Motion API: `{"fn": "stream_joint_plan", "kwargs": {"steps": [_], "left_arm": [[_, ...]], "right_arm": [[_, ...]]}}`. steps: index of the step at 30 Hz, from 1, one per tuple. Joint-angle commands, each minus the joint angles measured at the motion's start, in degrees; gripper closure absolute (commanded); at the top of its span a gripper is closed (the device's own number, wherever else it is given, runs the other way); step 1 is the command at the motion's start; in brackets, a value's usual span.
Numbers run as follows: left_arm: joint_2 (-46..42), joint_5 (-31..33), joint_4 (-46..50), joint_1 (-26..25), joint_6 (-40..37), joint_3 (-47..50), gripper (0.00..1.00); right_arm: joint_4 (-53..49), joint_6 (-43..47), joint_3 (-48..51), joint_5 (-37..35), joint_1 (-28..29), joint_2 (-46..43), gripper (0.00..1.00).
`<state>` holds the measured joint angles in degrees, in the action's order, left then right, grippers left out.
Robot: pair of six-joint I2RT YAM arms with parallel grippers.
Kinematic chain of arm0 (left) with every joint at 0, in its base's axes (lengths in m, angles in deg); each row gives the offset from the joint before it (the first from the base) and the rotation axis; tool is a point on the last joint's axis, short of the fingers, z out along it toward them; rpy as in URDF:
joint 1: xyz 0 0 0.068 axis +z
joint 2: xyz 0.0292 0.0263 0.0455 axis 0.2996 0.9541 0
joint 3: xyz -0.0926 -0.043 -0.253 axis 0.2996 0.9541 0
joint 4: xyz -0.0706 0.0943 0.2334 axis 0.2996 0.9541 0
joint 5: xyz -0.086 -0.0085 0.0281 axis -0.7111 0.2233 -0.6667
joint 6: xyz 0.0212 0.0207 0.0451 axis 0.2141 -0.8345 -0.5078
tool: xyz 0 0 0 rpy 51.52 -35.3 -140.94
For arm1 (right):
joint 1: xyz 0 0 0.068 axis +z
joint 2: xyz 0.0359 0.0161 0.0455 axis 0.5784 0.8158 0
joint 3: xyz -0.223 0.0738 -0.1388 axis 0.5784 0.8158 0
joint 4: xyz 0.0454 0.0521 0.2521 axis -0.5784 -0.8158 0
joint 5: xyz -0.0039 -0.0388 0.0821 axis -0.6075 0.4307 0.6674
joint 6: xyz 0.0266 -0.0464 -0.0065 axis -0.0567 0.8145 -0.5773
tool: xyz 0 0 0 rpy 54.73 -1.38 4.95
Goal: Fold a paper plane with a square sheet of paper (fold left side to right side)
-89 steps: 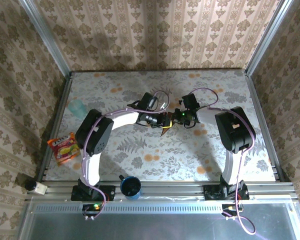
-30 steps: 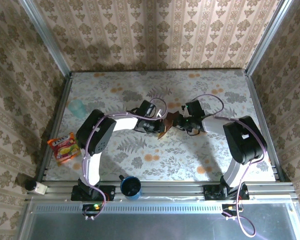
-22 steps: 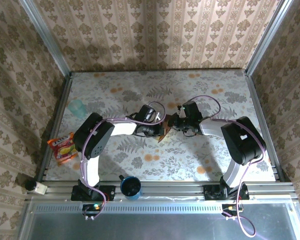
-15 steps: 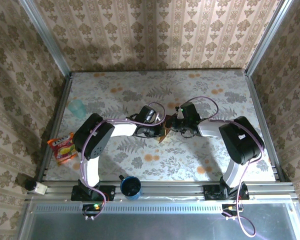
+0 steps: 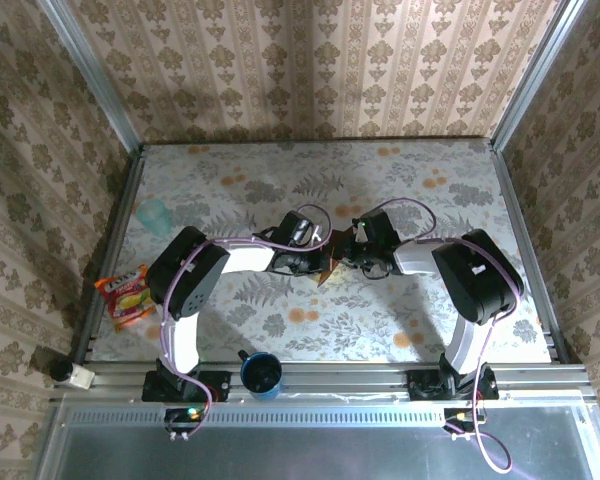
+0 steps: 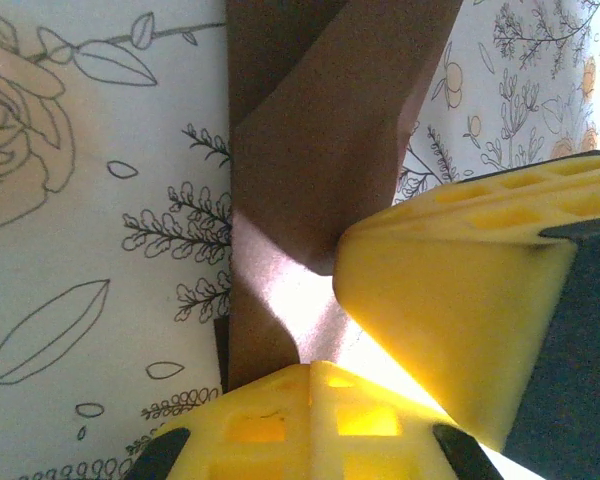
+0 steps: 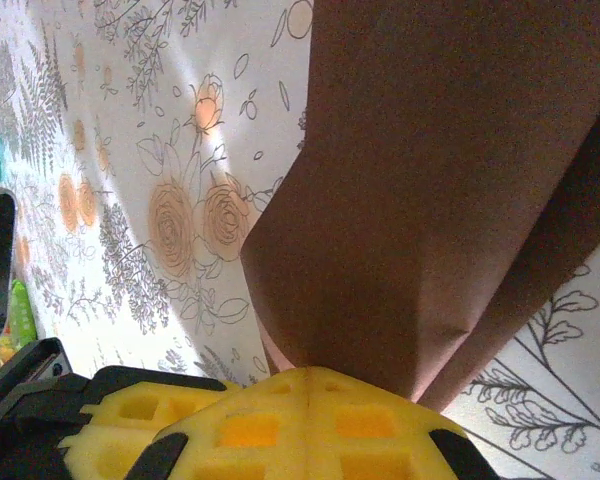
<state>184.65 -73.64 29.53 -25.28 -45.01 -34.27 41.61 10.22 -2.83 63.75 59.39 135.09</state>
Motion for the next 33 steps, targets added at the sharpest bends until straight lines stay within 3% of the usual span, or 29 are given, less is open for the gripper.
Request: {"fn": "stream_joint_plan", "kwargs": {"steps": [1,13,33], "left_arm": [[3.5,3.4,7.6,-0.5,0.9,0.7,1.00],[4.9,3.8,9.4,-0.5,0.9,0.3,1.00],[5.8,3.2,9.8,-0.5,0.9,0.1,1.00]], "right_arm": [[-2.0,2.4,0.8,-2.2,0.4,2.1,1.00],[-4.8,5.8,-0.6,-5.2,-1.5,3.2,1.00],[-8.3,7.1,-7.4,-4.2,-8.8,5.8,1.00]]}}
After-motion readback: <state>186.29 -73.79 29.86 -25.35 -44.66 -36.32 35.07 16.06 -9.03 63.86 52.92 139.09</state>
